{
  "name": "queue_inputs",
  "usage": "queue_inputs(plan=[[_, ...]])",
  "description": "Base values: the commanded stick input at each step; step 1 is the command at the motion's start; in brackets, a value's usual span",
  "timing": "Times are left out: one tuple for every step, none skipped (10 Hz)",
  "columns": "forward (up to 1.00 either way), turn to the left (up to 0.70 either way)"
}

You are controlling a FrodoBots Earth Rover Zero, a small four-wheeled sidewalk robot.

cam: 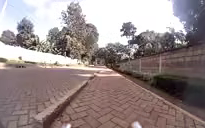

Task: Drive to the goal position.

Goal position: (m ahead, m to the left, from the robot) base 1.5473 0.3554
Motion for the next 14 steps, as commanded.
queue_inputs(plan=[[0.7,0.0],[0.7,0.0],[0.7,0.0],[0.7,0.0],[0.7,0.0],[0.7,0.0],[0.7,0.0],[0.7,0.0],[0.7,0.0],[0.7,0.0],[0.7,-0.04],[0.7,-0.24],[0.7,-0.34],[0.7,-0.34]])
